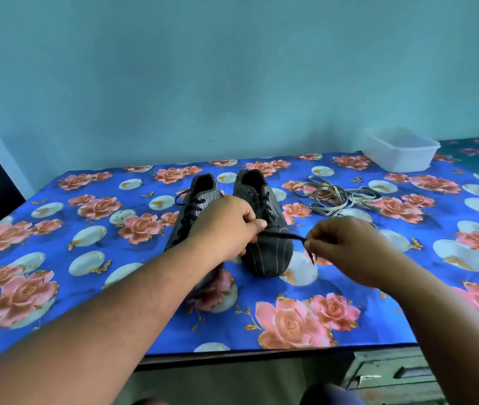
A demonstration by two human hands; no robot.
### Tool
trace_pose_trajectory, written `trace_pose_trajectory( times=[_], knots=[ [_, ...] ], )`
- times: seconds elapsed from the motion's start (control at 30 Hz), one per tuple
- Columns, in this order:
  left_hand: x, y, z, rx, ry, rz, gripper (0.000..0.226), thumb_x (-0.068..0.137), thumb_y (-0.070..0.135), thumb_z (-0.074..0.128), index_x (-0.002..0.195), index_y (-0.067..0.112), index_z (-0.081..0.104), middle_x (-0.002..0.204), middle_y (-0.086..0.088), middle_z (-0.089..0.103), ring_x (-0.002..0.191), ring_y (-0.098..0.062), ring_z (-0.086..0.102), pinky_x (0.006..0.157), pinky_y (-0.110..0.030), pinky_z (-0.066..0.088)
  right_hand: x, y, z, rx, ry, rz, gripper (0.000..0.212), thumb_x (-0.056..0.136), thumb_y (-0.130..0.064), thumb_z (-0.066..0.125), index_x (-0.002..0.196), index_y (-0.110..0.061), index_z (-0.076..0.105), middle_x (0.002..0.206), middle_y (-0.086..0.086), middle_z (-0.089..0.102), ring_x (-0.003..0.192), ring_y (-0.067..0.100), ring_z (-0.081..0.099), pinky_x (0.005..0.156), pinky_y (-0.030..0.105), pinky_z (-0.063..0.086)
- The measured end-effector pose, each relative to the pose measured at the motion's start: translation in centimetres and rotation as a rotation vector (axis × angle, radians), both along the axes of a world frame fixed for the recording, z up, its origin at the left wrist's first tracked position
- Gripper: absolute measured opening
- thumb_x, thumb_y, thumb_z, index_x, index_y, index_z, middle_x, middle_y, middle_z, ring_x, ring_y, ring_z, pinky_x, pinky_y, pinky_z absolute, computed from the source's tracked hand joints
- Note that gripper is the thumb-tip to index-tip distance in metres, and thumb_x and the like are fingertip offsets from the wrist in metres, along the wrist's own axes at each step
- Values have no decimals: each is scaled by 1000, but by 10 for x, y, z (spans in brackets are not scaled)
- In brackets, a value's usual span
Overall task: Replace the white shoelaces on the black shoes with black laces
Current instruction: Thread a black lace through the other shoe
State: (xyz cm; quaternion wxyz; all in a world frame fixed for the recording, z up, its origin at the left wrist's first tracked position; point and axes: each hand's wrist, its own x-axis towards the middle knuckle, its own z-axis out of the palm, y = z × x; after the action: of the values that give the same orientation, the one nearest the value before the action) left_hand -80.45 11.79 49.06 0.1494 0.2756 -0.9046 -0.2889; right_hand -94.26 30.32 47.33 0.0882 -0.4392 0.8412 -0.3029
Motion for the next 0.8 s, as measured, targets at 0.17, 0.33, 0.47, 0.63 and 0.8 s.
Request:
trace_pose_trajectory(
  times=[0.17, 0.33, 0.47, 0.63, 0.8],
  knots=[
    [-4, -18, 15, -477, 62, 68, 21, 88, 42, 74, 81, 23, 72, 71, 6, 68, 72, -19, 64, 62, -32, 45, -20, -58, 16, -244, 97, -78, 13, 91, -26, 68, 79, -23, 71, 65, -9, 65, 57, -4, 54, 50, 12, 35],
    [-25, -45, 25, -724, 6, 131, 17, 93, 38, 66, 89, 23, 71, 81, 0, 68, 82, -29, 64, 61, -33, 42, -40, -122, 12, -495, -69, -101, 11, 89, -31, 72, 84, -21, 74, 73, -5, 73, 50, 0, 51, 52, 20, 35],
    [-50, -66, 30, -647, 30, 180, 12, 89, 35, 72, 87, 24, 72, 80, 0, 70, 79, -29, 65, 61, -31, 38, -53, -151, 4, -594, -146, -164, 9, 88, -31, 73, 85, -22, 76, 77, -10, 73, 57, -4, 56, 54, 15, 37],
    [-79, -85, 21, -669, -26, 114, 8, 89, 34, 72, 92, 27, 74, 89, 2, 73, 90, -27, 66, 69, -31, 41, -61, -159, -23, -551, -261, -169, 15, 87, -31, 74, 76, -21, 74, 65, -4, 65, 54, 6, 49, 59, 28, 39],
    [-97, -97, 15, -623, -225, 52, 20, 94, 16, 58, 98, 29, 73, 107, -2, 65, 104, -30, 60, 78, -37, 46, -59, -160, -27, -442, -214, -116, 39, 94, -33, 63, 74, 0, 65, 63, 17, 51, 59, 16, 41, 58, 33, 35]
  ],
)
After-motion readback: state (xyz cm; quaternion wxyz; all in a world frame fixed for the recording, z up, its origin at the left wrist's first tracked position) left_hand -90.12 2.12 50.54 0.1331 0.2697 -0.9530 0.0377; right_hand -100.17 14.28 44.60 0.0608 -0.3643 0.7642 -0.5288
